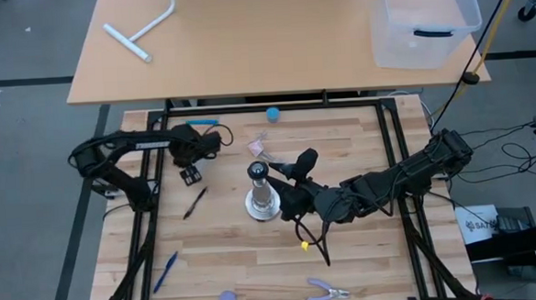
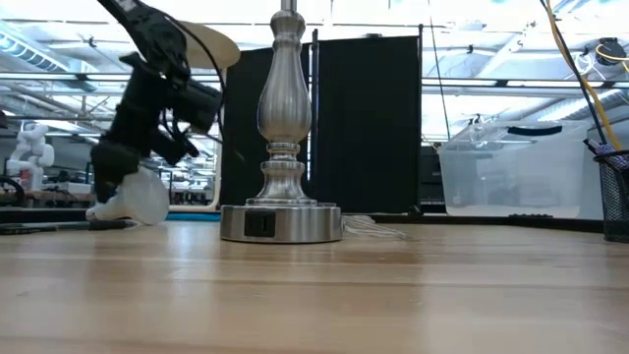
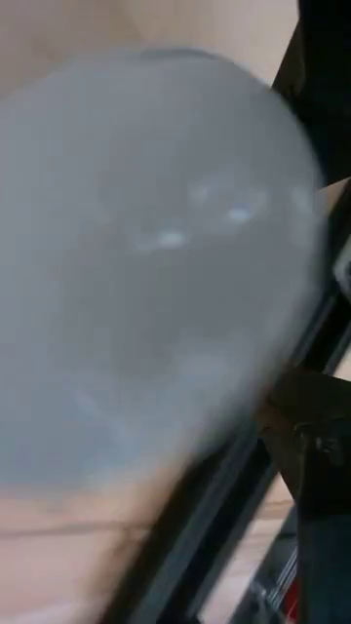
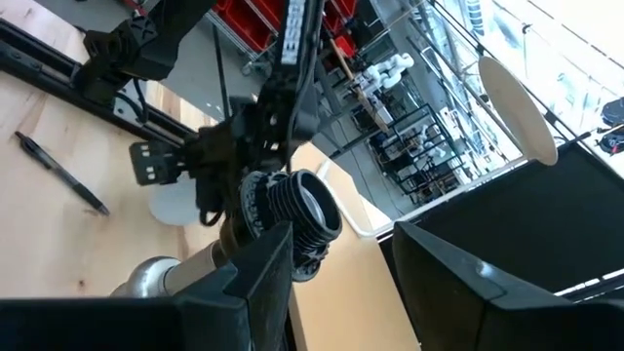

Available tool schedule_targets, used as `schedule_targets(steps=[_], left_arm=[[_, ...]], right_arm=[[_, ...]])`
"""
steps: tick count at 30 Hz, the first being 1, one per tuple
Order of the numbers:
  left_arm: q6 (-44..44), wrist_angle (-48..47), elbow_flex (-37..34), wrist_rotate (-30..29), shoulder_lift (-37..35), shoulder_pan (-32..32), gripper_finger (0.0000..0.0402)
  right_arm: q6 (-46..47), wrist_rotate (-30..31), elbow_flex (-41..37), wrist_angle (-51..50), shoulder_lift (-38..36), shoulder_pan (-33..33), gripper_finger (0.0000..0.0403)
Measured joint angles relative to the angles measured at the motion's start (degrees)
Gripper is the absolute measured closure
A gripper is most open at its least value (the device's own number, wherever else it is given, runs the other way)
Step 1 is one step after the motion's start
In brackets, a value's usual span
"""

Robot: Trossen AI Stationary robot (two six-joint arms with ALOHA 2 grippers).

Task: Screw lightbulb
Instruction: Insert the lightbulb into the lamp

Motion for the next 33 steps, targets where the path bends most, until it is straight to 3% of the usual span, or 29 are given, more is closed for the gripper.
schedule_targets(steps=[7,17,21,27,33], left_arm=[[2.30,5.17,0.23,-1.52,5.75,-1.44,0.0143],[3.42,15.66,0.14,-1.84,5.94,-1.53,0.0148],[2.36,18.76,-0.05,-0.80,6.02,-1.51,0.0179],[-0.24,19.69,0.16,-1.57,6.22,-1.60,0.0261],[-0.97,20.27,0.17,-2.51,6.10,-2.29,0.0262]], right_arm=[[0.00,0.03,0.00,-0.13,0.00,0.00,0.0232],[0.00,0.02,0.00,-0.15,0.00,0.02,0.0232],[0.00,0.02,0.00,-0.16,0.00,0.02,0.0232],[0.11,0.18,0.00,-0.20,0.00,0.02,0.0232],[0.11,0.27,0.00,-0.05,0.00,0.02,0.0232]])
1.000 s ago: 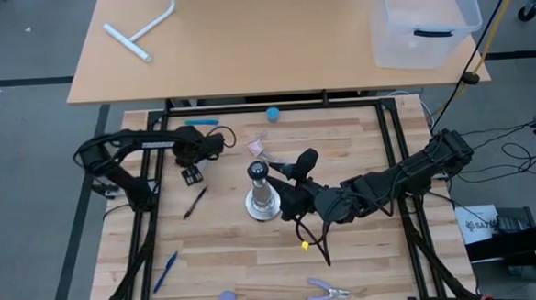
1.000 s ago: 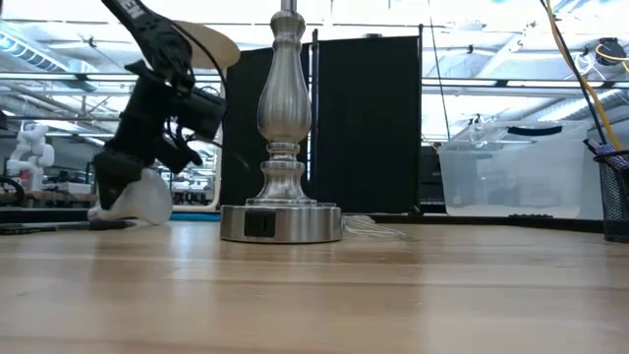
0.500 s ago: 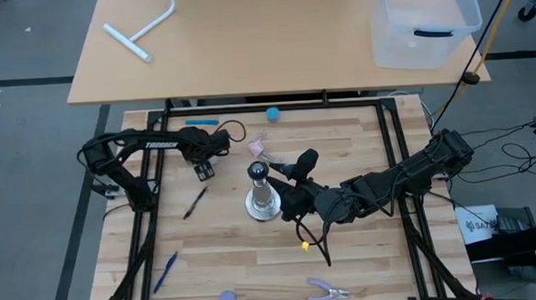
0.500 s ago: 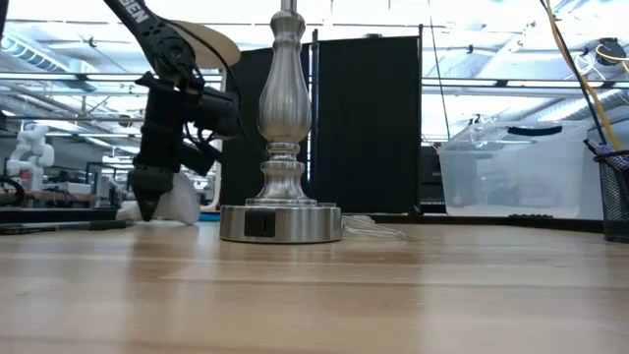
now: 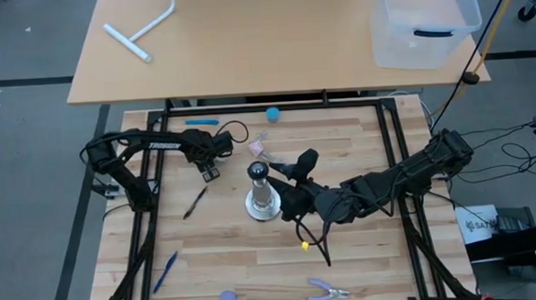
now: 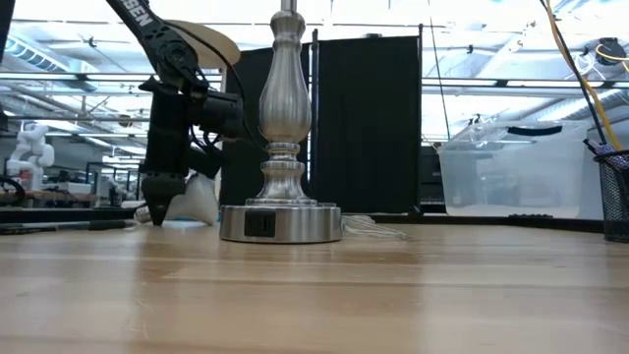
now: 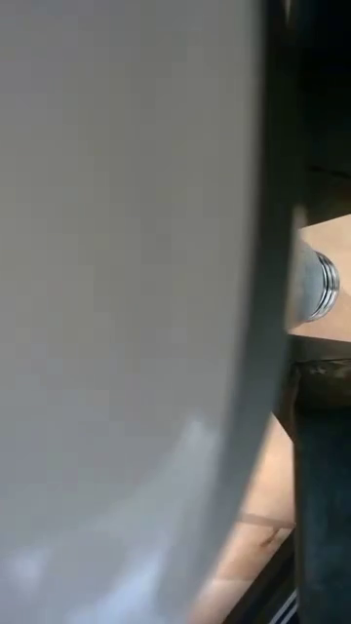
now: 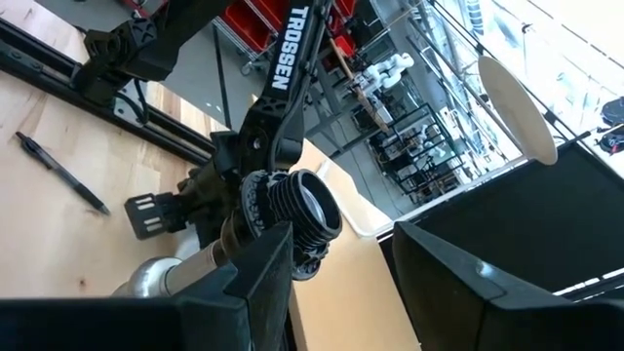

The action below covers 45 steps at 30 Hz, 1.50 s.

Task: Screw lightbulb
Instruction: Insert the lightbulb into the lamp

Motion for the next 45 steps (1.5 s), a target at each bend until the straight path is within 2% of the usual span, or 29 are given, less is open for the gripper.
schedule_targets(steps=[8,15,23,29,35,41,45], left_arm=[[-1.87,-0.79,1.04,-1.52,-4.34,-2.61,0.0262],[-5.10,-5.68,5.15,-3.83,-13.04,-5.55,0.0262],[-5.93,-6.30,11.26,-8.28,-25.21,-10.02,0.0262],[-3.09,-0.39,13.26,-9.81,-33.11,-13.09,0.0262],[1.68,10.34,14.34,-4.75,-37.84,-16.89,0.0262],[4.89,20.09,14.43,7.75,-40.00,-20.35,0.0262],[7.02,22.89,14.43,10.38,-40.12,-23.09,0.0262]], right_arm=[[-1.73,0.05,0.00,1.10,0.00,0.00,0.0232],[-3.69,0.07,0.00,3.04,0.00,0.19,0.0232],[-13.67,-0.03,0.00,12.36,0.00,1.33,0.0232],[-21.32,0.01,0.00,19.40,0.00,2.60,0.0232],[-25.45,0.00,0.00,23.13,-0.86,2.80,0.0232],[-23.67,0.00,0.00,23.46,-4.09,2.80,0.0232],[-20.70,0.01,0.00,23.52,-6.16,2.99,0.0232]])
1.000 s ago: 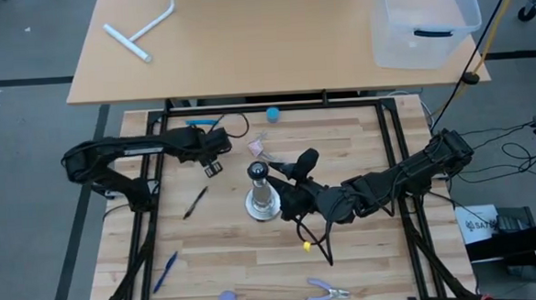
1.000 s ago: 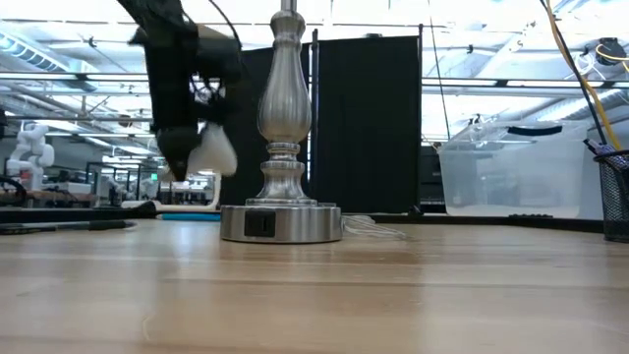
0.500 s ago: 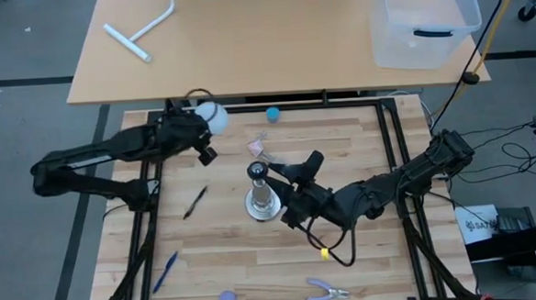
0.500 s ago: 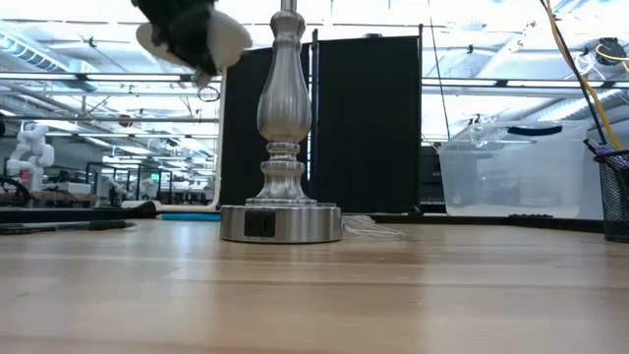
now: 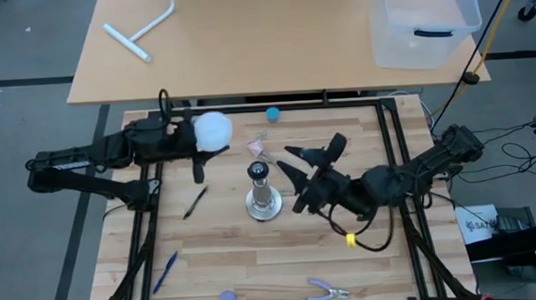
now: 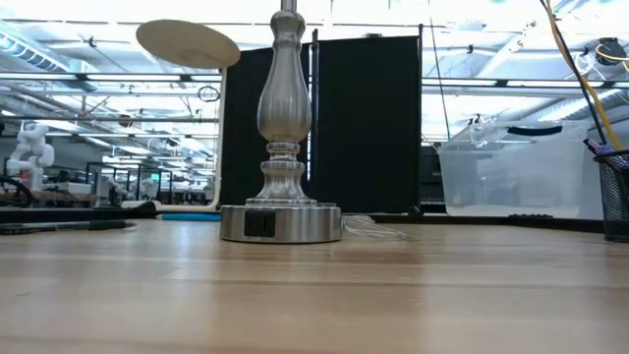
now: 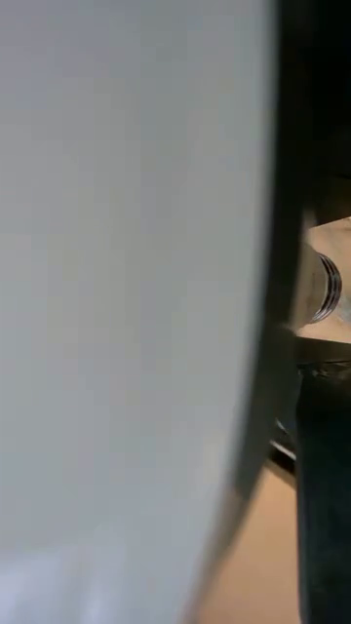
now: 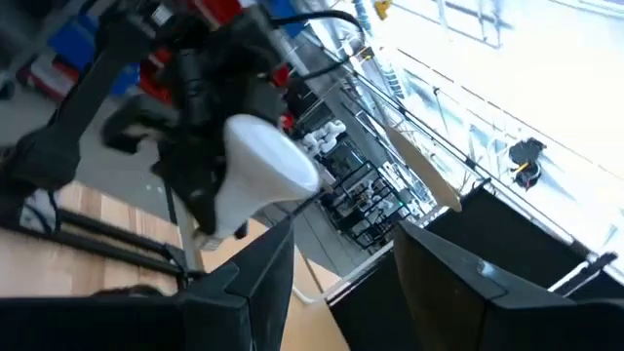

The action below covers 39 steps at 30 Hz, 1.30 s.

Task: Screw lightbulb
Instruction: Insert the lightbulb into the lamp

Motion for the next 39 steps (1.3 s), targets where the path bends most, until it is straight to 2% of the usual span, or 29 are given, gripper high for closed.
schedule_targets(steps=[3,8,12,17,24,28,34,36,39], left_arm=[[0.99,1.96,0.00,1.01,0.10,-1.82,0.0262],[0.66,5.84,0.93,6.67,0.33,-3.28,0.0262],[-0.70,5.47,4.09,7.95,1.93,-3.26,0.0262],[-1.30,2.25,9.64,7.98,6.96,-3.55,0.0262],[-0.89,-2.86,18.77,9.93,15.94,-3.52,0.0262],[-0.79,-3.77,22.02,12.46,19.49,-3.58,0.0262],[-0.78,-5.95,22.36,13.96,22.02,-3.54,0.0262],[-0.78,-6.66,22.36,13.96,22.16,-3.54,0.0262],[-0.78,-6.60,22.34,13.96,22.16,-3.54,0.0262]], right_arm=[[2.20,-0.11,0.00,-0.31,-0.42,0.04,0.0232],[4.77,-0.53,0.00,-0.39,-0.42,0.03,0.0232],[7.00,-3.87,0.00,-0.48,-0.42,0.03,0.0232],[8.87,-7.80,0.00,-0.50,-0.42,-0.21,0.0232],[10.87,-7.91,1.12,-1.81,-0.51,-1.67,0.0232],[13.04,-10.39,4.81,-6.83,-0.62,-1.68,0.0232],[16.29,-12.48,11.54,-15.98,-0.68,-1.63,0.0232],[19.37,-12.95,14.33,-22.16,-0.68,-2.07,0.0232],[26.51,-17.96,17.66,-30.64,-0.68,-3.45,0.0232]])
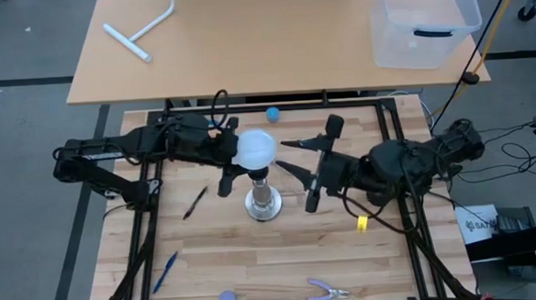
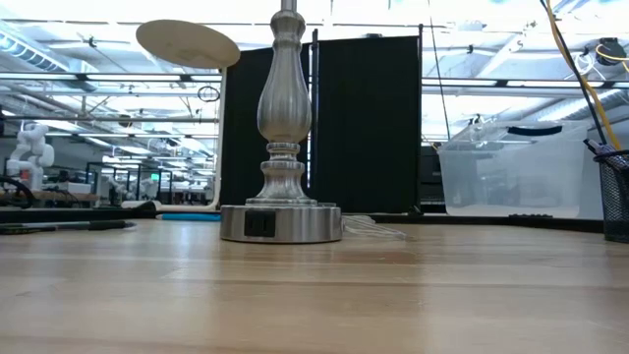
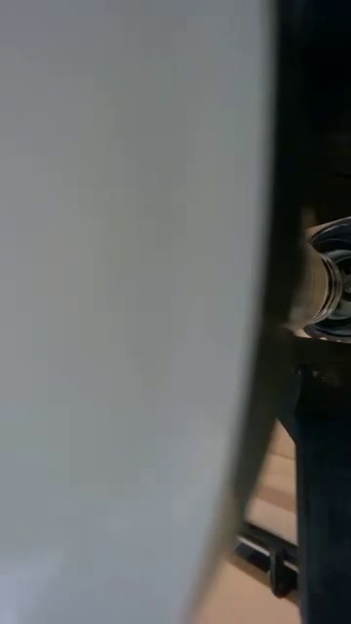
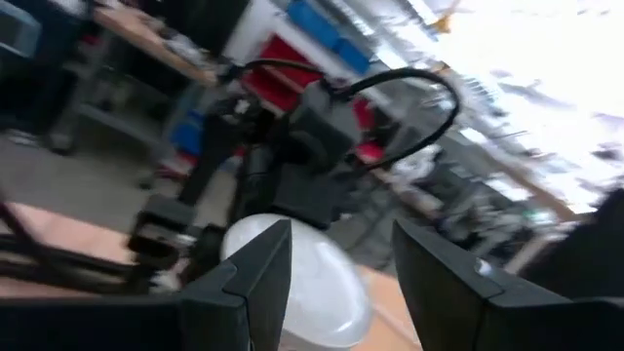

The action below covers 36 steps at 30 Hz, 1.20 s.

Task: Screw lightbulb
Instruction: Insert the lightbulb into the lamp

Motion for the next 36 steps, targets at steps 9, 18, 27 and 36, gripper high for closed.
schedule_targets(steps=[9,18,27,36], left_arm=[[-0.06,-0.72,0.02,0.00,-0.13,-0.99,0.0262],[0.94,-1.23,0.02,-1.59,-0.15,-1.84,0.0262],[1.03,-1.37,-0.68,-2.23,-0.15,-1.81,0.0262],[1.03,-0.74,-2.04,-2.46,-0.15,-1.49,0.0262]], right_arm=[[5.77,-4.10,1.53,-3.97,0.02,-3.08,0.0232],[11.56,-12.89,2.49,-4.79,0.04,-7.61,0.0232],[13.04,-17.28,3.16,-5.01,0.08,-9.38,0.0277],[12.47,-18.21,3.16,-3.95,1.31,-10.48,0.0380]])
